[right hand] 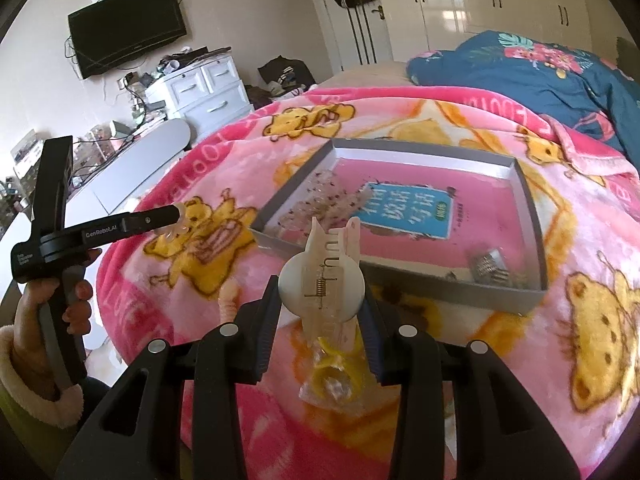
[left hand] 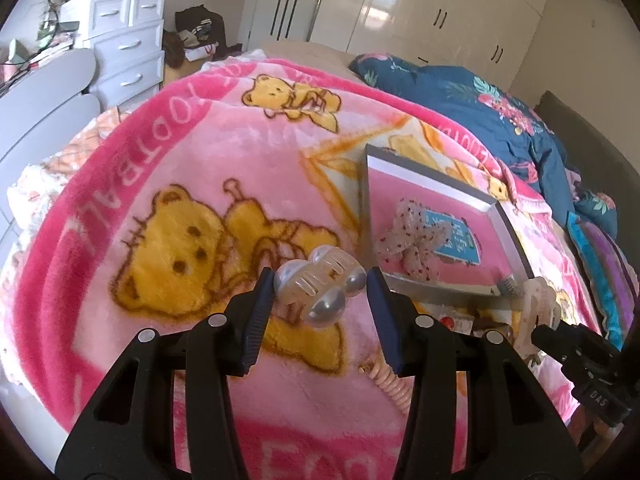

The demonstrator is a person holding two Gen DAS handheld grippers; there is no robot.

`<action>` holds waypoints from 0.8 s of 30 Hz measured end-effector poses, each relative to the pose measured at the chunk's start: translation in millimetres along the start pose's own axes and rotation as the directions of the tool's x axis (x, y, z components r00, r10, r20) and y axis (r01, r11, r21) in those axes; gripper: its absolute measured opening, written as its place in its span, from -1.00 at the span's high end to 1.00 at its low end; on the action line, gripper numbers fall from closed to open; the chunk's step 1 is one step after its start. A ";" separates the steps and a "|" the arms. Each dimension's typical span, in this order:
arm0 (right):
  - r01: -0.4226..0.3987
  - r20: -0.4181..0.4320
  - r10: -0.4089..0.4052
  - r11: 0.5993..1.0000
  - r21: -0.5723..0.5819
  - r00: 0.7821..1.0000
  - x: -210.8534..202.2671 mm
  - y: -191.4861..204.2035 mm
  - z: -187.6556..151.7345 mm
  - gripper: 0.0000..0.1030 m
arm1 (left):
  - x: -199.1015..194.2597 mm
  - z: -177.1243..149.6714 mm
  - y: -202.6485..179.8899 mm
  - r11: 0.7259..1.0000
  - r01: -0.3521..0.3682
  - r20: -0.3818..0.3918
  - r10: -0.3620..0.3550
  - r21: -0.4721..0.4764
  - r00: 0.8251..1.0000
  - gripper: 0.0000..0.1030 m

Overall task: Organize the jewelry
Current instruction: 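Carry the claw clip and pearl clip into the box, then release both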

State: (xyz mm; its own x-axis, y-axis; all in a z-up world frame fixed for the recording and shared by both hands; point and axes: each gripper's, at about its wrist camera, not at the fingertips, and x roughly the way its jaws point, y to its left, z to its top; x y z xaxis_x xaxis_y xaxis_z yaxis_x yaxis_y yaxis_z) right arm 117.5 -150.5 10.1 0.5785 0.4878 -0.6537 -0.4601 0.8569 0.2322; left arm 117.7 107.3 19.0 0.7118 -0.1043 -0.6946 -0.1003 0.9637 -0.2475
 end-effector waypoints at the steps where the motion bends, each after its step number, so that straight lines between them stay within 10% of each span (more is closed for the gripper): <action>1: -0.005 0.002 0.005 1.000 -0.001 1.000 0.3 0.5 1.3 0.30 | -0.9 0.7 0.6 1.000 -0.004 0.004 0.004 0.000 1.000 0.25; 24: 0.009 0.096 -0.015 0.998 0.061 0.995 -6.6 -37.5 52.3 0.30 | 6.8 50.5 -62.4 0.996 0.073 0.023 -0.075 0.054 0.997 0.25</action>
State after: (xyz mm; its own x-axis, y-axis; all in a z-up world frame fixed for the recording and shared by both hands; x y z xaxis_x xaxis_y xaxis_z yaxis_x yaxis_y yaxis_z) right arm 166.2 -177.1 43.4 0.6476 0.4887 -0.5846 -0.4127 0.8699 0.2701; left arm 163.9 58.9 63.8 0.7330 -0.1704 -0.6586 -0.0098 0.9654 -0.2606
